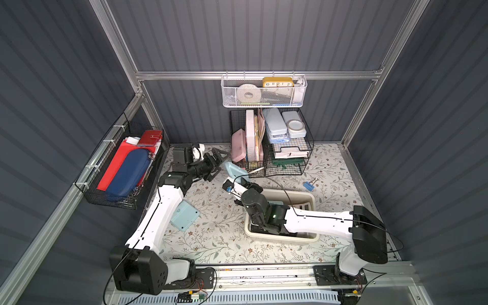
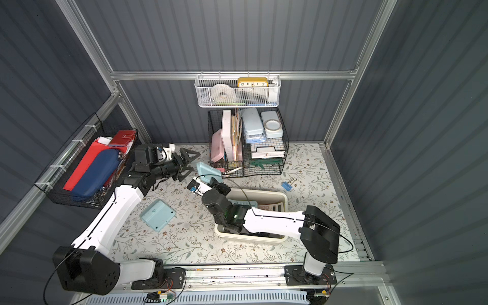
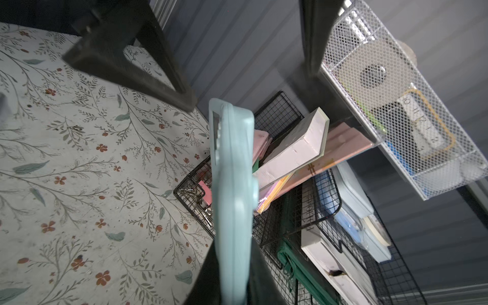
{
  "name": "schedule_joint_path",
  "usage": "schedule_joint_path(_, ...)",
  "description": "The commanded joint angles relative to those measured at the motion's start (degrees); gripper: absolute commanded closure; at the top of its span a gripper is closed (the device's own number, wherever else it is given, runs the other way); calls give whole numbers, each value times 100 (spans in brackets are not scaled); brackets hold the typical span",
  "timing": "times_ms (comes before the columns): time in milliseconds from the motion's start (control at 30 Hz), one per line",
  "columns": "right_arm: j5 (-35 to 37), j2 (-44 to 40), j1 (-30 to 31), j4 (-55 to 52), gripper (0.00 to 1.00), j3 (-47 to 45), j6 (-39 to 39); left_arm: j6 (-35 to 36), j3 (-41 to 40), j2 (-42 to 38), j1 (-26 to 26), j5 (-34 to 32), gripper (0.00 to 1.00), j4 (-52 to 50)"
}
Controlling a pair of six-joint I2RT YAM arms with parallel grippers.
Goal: Put the calculator in the storage box
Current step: Pick up the calculator at the center of the board.
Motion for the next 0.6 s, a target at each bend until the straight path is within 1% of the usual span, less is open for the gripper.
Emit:
schedule_joint_path(0,-540,-448,-177,-1211,100,279,1411,454,214,-391,-12,-704,1,-398)
schedule_joint_path(100,-1210,-832,-397,-2041,100,399,2282,673,133,-589,-12,-949,1,-350)
schedule_joint_path(167,-1739,-1130,-606,-2476,100,459,2759,753,-23,-686,-12,-847,1,-48)
schedule_joint_path(267,-2753,-1569,-1064,-2964,100,447,3463,1016,-425,-841,-12,-324,1,459)
schedule_joint_path(333,-3674,-1884,-1535,-3175,100,340,4041,1187,-778,-1019,-12,187,1,964)
schedule_joint_path(400,-4488,-2165,-2001,-3255,100,159,4484,1248,-1042,-1234,-12,353,1,1343)
schedule_joint_path(467,-5257,-2431,-2453,-3299,100,-32,4893,1358,-1132,-1312,-12,506,1,1467)
schedule_joint_path(533,-5880,-2731,-2824,-3335,100,-194,5213,1493,-1131,-1188,-12,769,1,1435)
schedule_joint_path(567,-6321,-2833,-3003,-3363,100,-258,5355,1527,-1129,-1087,-12,963,1,1453)
